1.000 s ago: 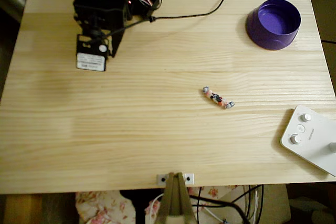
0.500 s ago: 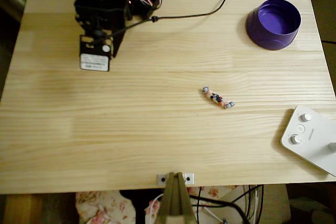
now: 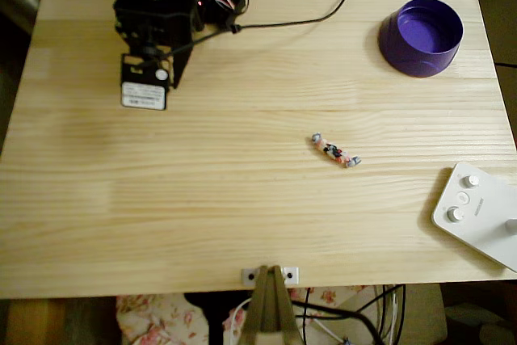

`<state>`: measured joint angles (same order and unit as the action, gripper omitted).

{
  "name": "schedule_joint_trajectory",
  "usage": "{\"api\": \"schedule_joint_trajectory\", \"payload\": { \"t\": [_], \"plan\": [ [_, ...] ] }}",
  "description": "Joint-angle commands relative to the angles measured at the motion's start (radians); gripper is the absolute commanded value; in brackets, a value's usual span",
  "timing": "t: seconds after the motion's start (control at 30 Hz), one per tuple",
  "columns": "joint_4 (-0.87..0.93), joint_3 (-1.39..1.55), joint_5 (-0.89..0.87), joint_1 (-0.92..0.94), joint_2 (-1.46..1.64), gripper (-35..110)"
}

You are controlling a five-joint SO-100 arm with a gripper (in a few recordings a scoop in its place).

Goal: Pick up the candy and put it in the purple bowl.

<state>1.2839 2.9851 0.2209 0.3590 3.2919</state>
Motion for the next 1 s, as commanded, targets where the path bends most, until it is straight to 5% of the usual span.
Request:
{"api": "schedule_joint_trajectory", "payload": {
  "t": [0.0,0.97],
  "plan": [
    [-0.020,-0.017,-0.018,0.044,0.009,-1],
    [-0.021,-0.017,-0.018,0.043,0.011,-1]
  ]
}}
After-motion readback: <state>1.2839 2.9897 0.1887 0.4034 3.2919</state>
